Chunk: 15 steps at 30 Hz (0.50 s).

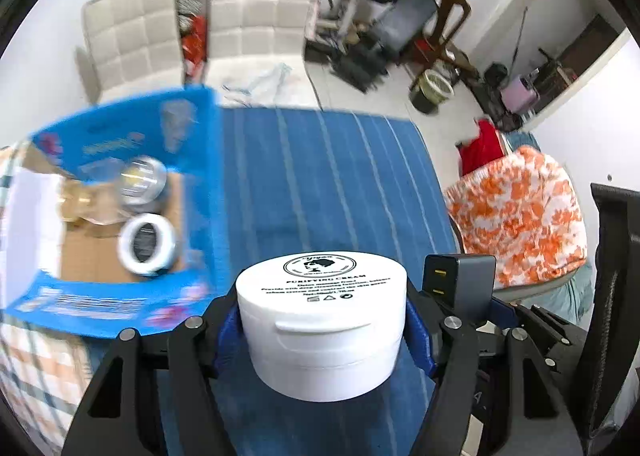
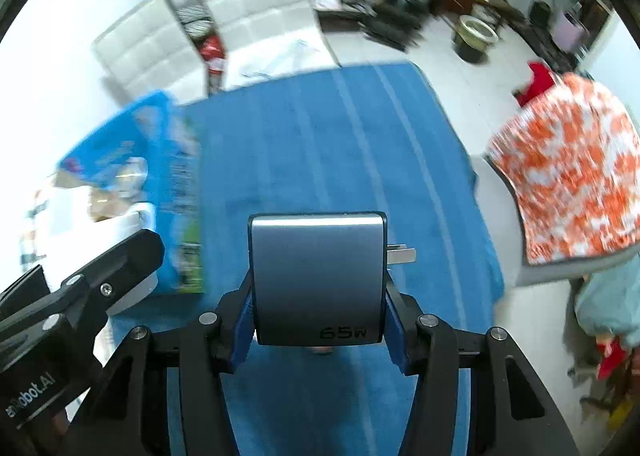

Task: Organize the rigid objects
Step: 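Carry the cream jar and charger with both tools into the blue box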

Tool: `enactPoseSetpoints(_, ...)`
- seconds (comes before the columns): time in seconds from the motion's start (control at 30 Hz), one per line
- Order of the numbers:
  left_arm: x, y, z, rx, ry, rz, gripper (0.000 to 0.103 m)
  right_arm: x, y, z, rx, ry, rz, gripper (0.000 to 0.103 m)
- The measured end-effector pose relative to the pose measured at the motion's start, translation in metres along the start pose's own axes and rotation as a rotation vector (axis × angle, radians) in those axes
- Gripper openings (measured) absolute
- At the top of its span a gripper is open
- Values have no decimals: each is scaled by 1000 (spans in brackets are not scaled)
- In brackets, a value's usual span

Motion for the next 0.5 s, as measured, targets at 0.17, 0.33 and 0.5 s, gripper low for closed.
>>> enactPoseSetpoints(0.17,11,-61,-58,95,112,-17,65,7,-82,-31,45,66,-86,56)
enactPoseSetpoints(0.33,17,-119,-98,176,170,-54,65,9,-155,-47,82,101,-152,56)
enactPoseSetpoints(0.5,17,-161,-121,213,196,-78,65,10,-207,-51,107,113,-190,56)
Point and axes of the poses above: each gripper's, at about its wrist camera, not at the fingertips, and z roughly the way its jaws point, y to its right, x to its top, the point moved 9 cm from there along z, roughly the way its jaws point, and after that the axes turned 4 degrees about -z, right-handed, at the moved point
